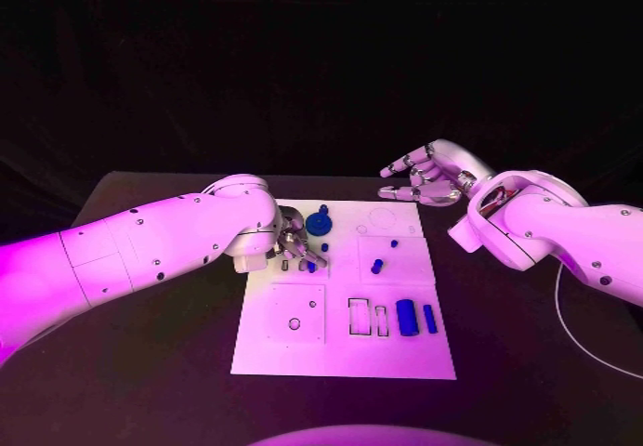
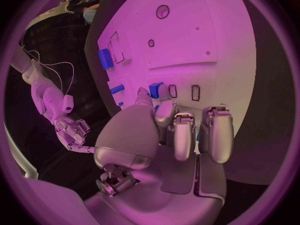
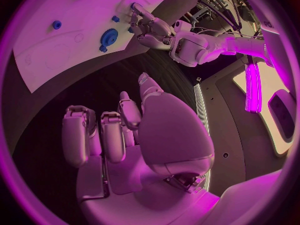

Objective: Assemble the parts on the task board

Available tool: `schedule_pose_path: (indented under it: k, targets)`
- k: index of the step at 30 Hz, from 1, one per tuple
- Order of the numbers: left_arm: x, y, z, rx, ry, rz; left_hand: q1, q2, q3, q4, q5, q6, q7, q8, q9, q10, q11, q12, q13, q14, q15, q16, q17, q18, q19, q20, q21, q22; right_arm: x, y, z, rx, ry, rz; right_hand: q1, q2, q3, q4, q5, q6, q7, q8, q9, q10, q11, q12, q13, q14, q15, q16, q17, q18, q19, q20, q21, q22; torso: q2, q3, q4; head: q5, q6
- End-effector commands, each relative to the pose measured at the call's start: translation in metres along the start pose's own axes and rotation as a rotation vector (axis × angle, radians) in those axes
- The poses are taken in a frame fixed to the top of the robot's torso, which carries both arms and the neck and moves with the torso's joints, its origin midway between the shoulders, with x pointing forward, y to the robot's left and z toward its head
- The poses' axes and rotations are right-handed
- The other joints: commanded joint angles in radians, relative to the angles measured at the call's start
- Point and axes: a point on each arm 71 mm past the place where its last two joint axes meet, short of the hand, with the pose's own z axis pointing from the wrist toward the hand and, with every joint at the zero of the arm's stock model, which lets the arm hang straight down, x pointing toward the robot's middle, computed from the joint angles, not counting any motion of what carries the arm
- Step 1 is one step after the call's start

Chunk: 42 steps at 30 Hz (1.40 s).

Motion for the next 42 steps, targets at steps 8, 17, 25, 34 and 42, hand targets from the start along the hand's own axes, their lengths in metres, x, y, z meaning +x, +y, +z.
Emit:
schedule_pose_path:
  k: [8,17,25,34,42]
  targets:
    - [0.0,0.003,0.0,-0.056,0.001,0.008,0.177,0.054,0.155,-0.093,0.037,-0.043,-0.015,-0.015,0.011,-0.003,-0.014,-0.008,-0.002,0.105,-0.018,0.003,0.263,-0.007,0.058,-0.014,0.003,0.158,0.003,0.0,0.0,-0.004,0.028,-0.009,-0.008,0.004,-0.006,0.002,0.002,0.008,0.001,0.001,0.001,-0.001,-0.003,0.0,0.0,0.081,-0.003,-0.007,0.158,0.007,-0.006,-0.002,-0.007,-0.002,0.0,0.0004,0.0008,-0.001,-0.005]
    - [-0.001,0.006,-0.001,-0.042,-0.002,-0.005,0.094,-0.175,0.696,-0.08,0.091,-0.043,0.006,-0.03,0.048,-0.004,-0.002,-0.033,-0.014,0.105,0.001,0.003,0.263,-0.006,0.055,-0.009,-0.002,0.155,0.005,-0.001,0.0,-0.002,0.036,-0.009,-0.007,0.006,-0.006,0.002,0.004,0.009,0.001,0.001,0.001,0.0,-0.003,0.001,0.0,0.081,-0.003,-0.007,0.159,0.007,-0.007,-0.002,-0.007,-0.003,0.0,0.0006,0.0008,-0.003,-0.009]
    - [-0.004,0.015,-0.005,-0.031,-0.036,-0.087,-0.006,-0.24,0.889,-0.124,0.086,-0.044,0.002,-0.01,0.085,0.004,-0.001,-0.032,-0.013,0.105,-0.005,0.003,0.263,-0.006,0.055,-0.004,-0.002,0.157,0.005,-0.002,0.0,0.001,0.041,-0.01,-0.006,0.007,-0.006,0.002,0.006,0.009,0.0,0.002,0.001,0.0,-0.003,0.001,0.0,0.08,-0.003,-0.008,0.158,0.007,-0.007,-0.002,-0.007,-0.003,-0.001,0.0021,0.0036,-0.005,-0.008]
    - [-0.007,0.02,-0.008,-0.026,-0.093,-0.137,-0.032,-0.248,0.927,-0.142,0.085,-0.042,0.0,-0.004,0.096,0.01,-0.001,-0.027,-0.008,0.105,-0.007,0.003,0.263,-0.007,0.057,-0.004,0.0,0.163,0.007,-0.003,0.0,0.001,0.048,-0.009,-0.006,0.007,-0.006,0.002,0.006,0.009,0.0,0.002,0.001,0.0,-0.003,0.001,0.0,0.08,-0.003,-0.008,0.158,0.007,-0.007,-0.002,-0.007,-0.003,0.0,0.0017,0.0028,0.0,-0.007]
    - [-0.007,0.019,-0.008,-0.032,-0.11,-0.094,-0.041,-0.251,0.939,-0.15,0.085,-0.042,0.0,-0.002,0.099,0.011,-0.002,-0.027,-0.009,0.105,-0.007,0.003,0.263,-0.008,0.059,-0.004,0.003,0.167,0.009,-0.004,0.0,0.002,0.055,-0.008,-0.006,0.006,-0.007,0.002,0.006,0.01,0.0,0.002,0.001,0.0,-0.003,0.001,0.0,0.081,-0.003,-0.008,0.158,0.007,-0.007,-0.002,-0.008,-0.003,0.001,0.0008,0.0009,0.001,-0.008]
